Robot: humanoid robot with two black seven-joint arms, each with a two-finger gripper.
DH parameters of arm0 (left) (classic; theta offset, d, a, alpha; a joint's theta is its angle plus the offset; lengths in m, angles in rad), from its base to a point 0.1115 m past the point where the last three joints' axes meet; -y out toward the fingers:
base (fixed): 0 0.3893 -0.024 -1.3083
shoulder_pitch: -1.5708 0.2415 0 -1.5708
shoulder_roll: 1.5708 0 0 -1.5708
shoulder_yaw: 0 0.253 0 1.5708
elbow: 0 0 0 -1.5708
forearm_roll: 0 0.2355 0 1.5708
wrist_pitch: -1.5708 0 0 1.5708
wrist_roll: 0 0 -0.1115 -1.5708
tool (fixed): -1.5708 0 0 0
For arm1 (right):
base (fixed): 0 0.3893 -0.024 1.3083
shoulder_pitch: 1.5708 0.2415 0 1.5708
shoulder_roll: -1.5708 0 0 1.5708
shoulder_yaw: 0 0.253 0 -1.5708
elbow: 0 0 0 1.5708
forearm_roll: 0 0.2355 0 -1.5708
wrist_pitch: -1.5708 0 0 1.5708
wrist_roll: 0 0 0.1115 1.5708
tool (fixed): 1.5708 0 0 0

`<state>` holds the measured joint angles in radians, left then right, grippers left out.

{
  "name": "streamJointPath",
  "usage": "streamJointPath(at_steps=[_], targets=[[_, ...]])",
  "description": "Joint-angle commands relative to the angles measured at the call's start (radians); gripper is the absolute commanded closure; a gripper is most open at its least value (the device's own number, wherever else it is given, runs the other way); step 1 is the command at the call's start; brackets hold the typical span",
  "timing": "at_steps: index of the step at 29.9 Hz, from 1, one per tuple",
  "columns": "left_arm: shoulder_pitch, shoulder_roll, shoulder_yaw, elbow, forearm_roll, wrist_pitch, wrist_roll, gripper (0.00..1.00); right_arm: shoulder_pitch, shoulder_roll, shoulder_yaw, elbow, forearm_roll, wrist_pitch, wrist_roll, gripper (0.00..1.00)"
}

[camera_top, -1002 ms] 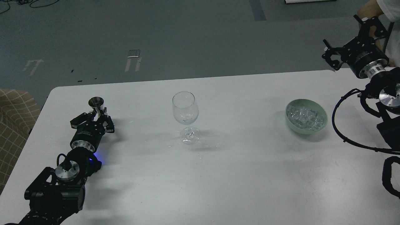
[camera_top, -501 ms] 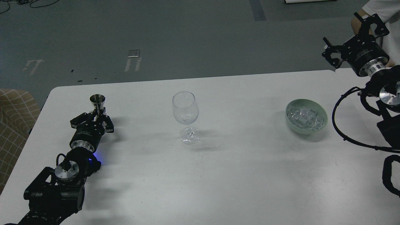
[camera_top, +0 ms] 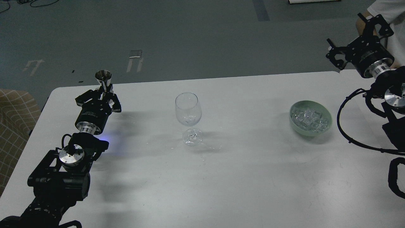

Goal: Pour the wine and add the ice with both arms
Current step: 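Lift the jigger upright off the table with the left gripper, then carry the jigger over the wine glass rim with the left gripper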

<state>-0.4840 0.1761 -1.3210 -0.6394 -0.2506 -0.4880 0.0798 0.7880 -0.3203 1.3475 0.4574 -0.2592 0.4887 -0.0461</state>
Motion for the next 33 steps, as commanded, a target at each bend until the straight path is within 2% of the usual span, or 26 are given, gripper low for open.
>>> streamJointPath(at_steps=[1,4,7,12,14,17,22,33], targets=[[-0.005,-0.004,0.040,-0.097,0.001,0.055,0.000,0.94,0.000,-0.005,-0.001,0.001,0.000,0.000,0.000,0.00],[-0.001,-0.001,0.097,-0.225,0.001,0.129,0.000,0.94,-0.004,-0.005,0.001,0.001,0.000,0.000,0.000,0.00],[0.001,0.011,0.141,-0.301,0.001,0.160,0.000,0.94,-0.007,-0.005,0.001,0.003,0.000,0.000,0.000,0.00],[0.002,0.006,0.151,-0.319,0.001,0.164,0.003,0.94,-0.007,-0.005,-0.001,0.004,0.000,0.000,0.000,0.00],[0.005,0.013,0.151,-0.338,0.001,0.164,0.017,0.94,-0.007,-0.005,0.001,0.006,0.002,0.000,0.000,0.00],[0.036,0.031,0.161,-0.411,0.002,0.174,0.037,0.94,-0.009,-0.005,-0.001,0.004,0.002,0.000,0.000,0.00],[0.110,0.078,0.207,-0.532,0.031,0.187,0.041,0.94,-0.010,-0.005,-0.001,0.003,0.002,0.000,0.000,0.00],[0.119,0.100,0.218,-0.556,0.111,0.186,0.054,0.94,-0.015,-0.006,-0.001,0.006,0.003,0.000,0.000,0.00]])
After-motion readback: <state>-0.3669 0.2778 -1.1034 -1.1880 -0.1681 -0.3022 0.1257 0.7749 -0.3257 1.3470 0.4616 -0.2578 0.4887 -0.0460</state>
